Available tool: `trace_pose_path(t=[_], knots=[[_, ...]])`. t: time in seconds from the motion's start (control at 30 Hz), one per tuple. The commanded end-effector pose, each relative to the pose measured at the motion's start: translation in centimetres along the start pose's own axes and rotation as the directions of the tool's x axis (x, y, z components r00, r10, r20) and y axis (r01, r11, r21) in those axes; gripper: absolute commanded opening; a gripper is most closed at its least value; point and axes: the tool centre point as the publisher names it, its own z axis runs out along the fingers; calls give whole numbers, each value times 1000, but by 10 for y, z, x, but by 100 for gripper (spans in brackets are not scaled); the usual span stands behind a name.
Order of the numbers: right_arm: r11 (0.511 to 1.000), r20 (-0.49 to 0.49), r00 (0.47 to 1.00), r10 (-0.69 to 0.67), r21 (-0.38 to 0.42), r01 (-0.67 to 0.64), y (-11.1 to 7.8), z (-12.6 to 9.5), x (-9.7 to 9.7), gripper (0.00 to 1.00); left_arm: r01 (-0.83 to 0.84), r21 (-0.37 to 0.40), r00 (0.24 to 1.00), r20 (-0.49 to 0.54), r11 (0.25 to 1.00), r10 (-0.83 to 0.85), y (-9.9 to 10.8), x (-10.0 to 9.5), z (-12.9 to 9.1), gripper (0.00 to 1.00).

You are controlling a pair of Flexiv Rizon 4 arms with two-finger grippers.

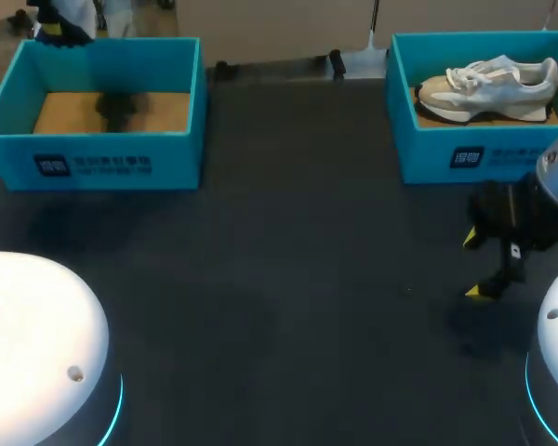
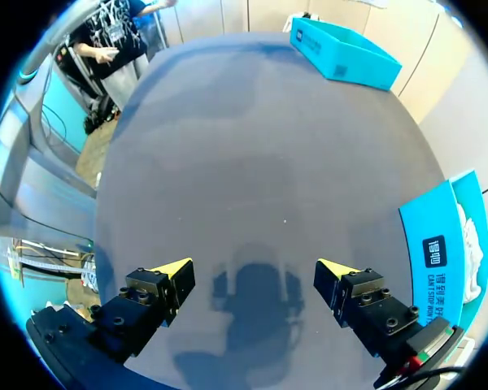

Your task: Take the shoe out of the shoebox, open the shoe tongue, remove and reinsert the insole, then place the shoe into the shoebox

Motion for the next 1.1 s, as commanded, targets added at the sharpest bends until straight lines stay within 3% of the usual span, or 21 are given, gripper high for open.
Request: trace_pose_path(t=[0.03, 0.17, 0.3, 0.4, 0.43, 0.9, 1.0, 1.1], knots=[[1000, 3, 1000, 1, 3, -1, 0, 1, 1, 100, 7, 12, 1000, -19, 1000, -7, 23, -26, 24, 0], [1000, 3, 1000, 1, 3, -1, 0, 1, 1, 100, -58, 93, 998, -26, 994, 60, 37, -26, 34, 0], [1000, 3, 1000, 1, 3, -1, 0, 1, 1, 100, -143, 114, 989, -33, 983, 148, 47, -24, 46, 0], [1000, 3, 1000, 1, 3, -1, 0, 1, 1, 100, -313, 70, 949, -24, 947, 316, 54, -15, 50, 0], [1000, 3, 1000, 1, 3, -1, 0, 1, 1, 100, -366, -6, 931, -20, 931, 365, 59, -17, 59, 0], [1000, 3, 1000, 1, 3, -1, 0, 1, 1, 100, -391, -11, 920, -19, 920, 391, 61, -19, 60, 0], [1000, 3, 1000, 1, 3, -1, 0, 1, 1, 100, -540, 63, 840, -9, 839, 542, 78, -34, 60, 0], [1000, 3, 1000, 1, 3, -1, 0, 1, 1, 100, -751, 93, 659, 45, 653, 751, 94, -43, 58, 0]])
